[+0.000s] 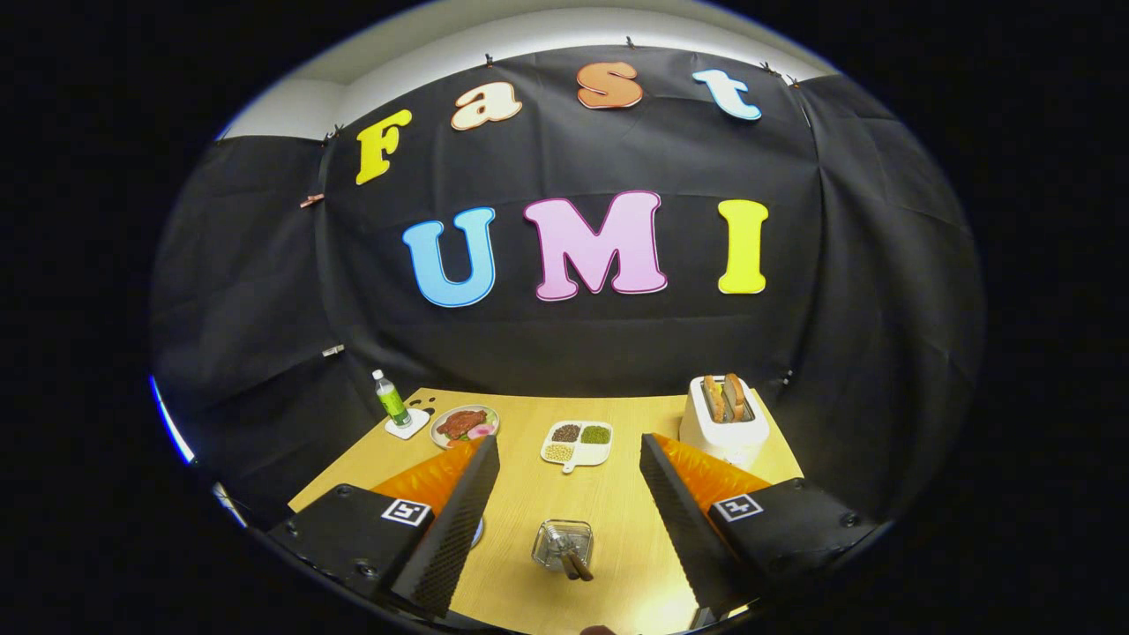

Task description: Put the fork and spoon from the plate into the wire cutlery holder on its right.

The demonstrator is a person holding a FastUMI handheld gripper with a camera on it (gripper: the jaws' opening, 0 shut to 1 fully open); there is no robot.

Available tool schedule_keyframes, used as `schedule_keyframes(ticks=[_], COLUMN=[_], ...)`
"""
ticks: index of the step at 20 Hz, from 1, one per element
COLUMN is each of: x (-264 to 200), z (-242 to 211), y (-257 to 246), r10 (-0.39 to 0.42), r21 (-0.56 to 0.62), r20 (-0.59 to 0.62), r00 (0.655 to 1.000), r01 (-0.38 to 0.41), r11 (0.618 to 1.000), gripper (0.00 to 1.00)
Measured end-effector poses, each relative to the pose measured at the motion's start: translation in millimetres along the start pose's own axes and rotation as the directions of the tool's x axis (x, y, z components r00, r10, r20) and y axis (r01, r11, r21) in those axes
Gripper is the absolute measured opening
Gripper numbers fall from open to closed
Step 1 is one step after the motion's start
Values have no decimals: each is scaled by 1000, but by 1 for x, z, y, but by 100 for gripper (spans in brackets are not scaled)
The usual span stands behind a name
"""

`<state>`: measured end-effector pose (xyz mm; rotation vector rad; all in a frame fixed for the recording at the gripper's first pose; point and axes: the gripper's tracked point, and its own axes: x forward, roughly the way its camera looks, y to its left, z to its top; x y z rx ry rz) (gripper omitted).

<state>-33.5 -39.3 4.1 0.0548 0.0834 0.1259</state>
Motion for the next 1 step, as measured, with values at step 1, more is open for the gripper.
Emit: schedule_keyframes(ticks=[1], x=[0], z=[1], y=[-1], r10=[6], r21=[0], r20=[6], r00=[1000], r01=[-6], r11=[1000], gripper=[99])
